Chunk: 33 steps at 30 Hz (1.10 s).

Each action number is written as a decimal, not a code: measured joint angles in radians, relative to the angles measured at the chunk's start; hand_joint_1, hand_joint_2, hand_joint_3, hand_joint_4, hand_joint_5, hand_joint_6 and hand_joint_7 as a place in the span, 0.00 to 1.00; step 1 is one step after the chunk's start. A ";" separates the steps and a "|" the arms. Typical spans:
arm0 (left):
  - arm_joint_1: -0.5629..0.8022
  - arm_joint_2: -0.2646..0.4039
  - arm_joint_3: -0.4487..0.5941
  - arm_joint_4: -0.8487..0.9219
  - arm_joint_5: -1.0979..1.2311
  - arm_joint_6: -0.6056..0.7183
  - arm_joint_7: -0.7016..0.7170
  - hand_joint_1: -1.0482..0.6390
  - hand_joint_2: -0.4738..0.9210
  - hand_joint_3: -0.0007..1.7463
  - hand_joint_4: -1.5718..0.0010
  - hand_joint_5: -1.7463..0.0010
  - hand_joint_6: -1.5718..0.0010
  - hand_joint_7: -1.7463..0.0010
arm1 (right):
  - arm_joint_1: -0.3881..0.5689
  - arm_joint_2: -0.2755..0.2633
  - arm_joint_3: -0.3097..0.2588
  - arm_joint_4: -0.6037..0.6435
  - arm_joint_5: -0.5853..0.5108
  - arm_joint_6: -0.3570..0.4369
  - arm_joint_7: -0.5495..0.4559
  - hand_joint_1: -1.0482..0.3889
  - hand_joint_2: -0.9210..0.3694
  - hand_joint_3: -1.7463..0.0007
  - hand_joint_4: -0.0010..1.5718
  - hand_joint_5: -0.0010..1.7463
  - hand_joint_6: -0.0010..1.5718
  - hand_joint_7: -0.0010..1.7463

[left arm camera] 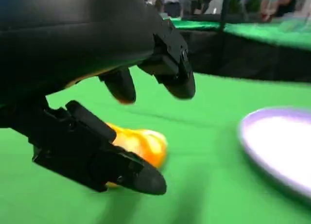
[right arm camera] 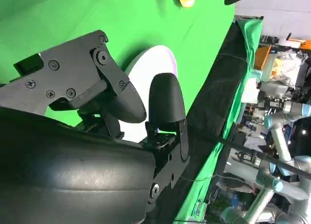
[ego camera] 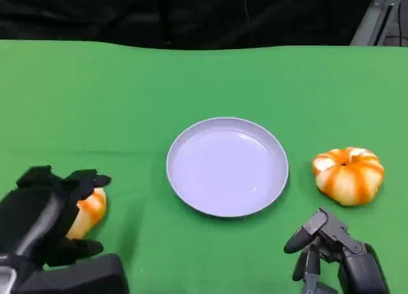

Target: Grasp the bread from the table and place it into the plate.

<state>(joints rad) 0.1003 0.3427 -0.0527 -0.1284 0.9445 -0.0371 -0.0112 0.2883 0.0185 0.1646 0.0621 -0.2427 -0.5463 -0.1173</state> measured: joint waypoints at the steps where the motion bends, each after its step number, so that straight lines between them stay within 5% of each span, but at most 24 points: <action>1: -0.020 0.008 -0.019 0.008 0.039 0.038 -0.016 0.24 0.97 0.00 1.00 0.47 0.79 0.85 | 0.000 0.000 0.000 0.000 0.000 0.000 0.000 0.56 0.20 0.17 0.50 1.00 0.29 1.00; 11: -0.254 0.014 -0.167 0.312 0.120 0.304 -0.198 0.28 0.96 0.00 1.00 0.52 0.79 0.90 | 0.014 0.002 0.002 -0.019 -0.005 0.008 -0.002 0.56 0.22 0.16 0.51 1.00 0.30 1.00; 19: -0.428 -0.002 -0.267 0.597 0.070 0.360 -0.193 0.29 0.98 0.01 0.99 0.56 0.76 0.95 | 0.028 0.002 0.003 -0.047 -0.020 0.011 -0.002 0.57 0.22 0.14 0.50 1.00 0.29 1.00; 22: -0.476 -0.013 -0.294 0.681 0.037 0.368 -0.167 0.34 1.00 0.06 0.85 0.62 0.69 0.96 | 0.030 0.002 0.003 -0.050 -0.019 0.012 0.000 0.57 0.22 0.14 0.50 1.00 0.29 1.00; 23: -0.479 -0.013 -0.297 0.697 0.026 0.360 -0.147 0.37 0.98 0.04 0.67 0.53 0.55 0.93 | 0.031 0.002 0.003 -0.051 -0.018 0.012 0.001 0.57 0.22 0.14 0.50 1.00 0.28 1.00; 24: -0.477 -0.012 -0.291 0.710 0.000 0.333 -0.102 0.39 0.95 0.02 0.57 0.30 0.42 0.88 | 0.033 0.002 0.003 -0.052 -0.017 0.012 0.001 0.57 0.22 0.15 0.49 1.00 0.27 1.00; 25: -0.469 -0.011 -0.281 0.722 -0.025 0.290 -0.031 0.41 0.93 0.01 0.53 0.18 0.35 0.86 | 0.037 0.003 0.003 -0.053 -0.017 0.013 0.001 0.57 0.22 0.15 0.49 1.00 0.27 1.00; 26: -0.452 -0.009 -0.267 0.742 -0.051 0.234 0.067 0.45 0.92 0.12 0.44 0.09 0.36 0.56 | 0.040 0.004 0.004 -0.055 -0.017 0.017 0.002 0.57 0.22 0.15 0.49 1.00 0.27 1.00; 27: -0.437 -0.008 -0.259 0.753 -0.069 0.187 0.154 0.50 0.78 0.37 0.39 0.04 0.45 0.23 | 0.043 0.005 0.003 -0.056 -0.016 0.020 0.002 0.57 0.22 0.15 0.49 1.00 0.26 1.00; 28: -0.422 -0.006 -0.257 0.767 -0.078 0.138 0.244 0.52 0.70 0.49 0.37 0.02 0.48 0.12 | 0.044 0.006 0.003 -0.056 -0.017 0.022 0.002 0.57 0.22 0.15 0.49 1.00 0.26 1.00; 33: -0.393 -0.005 -0.267 0.809 -0.084 -0.070 0.598 0.55 0.49 0.75 0.34 0.00 0.47 0.00 | 0.039 0.006 0.004 -0.056 -0.017 0.023 0.003 0.57 0.21 0.16 0.50 1.00 0.27 1.00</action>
<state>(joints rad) -0.2931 0.3378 -0.3196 0.6807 0.8603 -0.1067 0.5866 0.3272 0.0245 0.1683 0.0060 -0.2593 -0.5228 -0.1139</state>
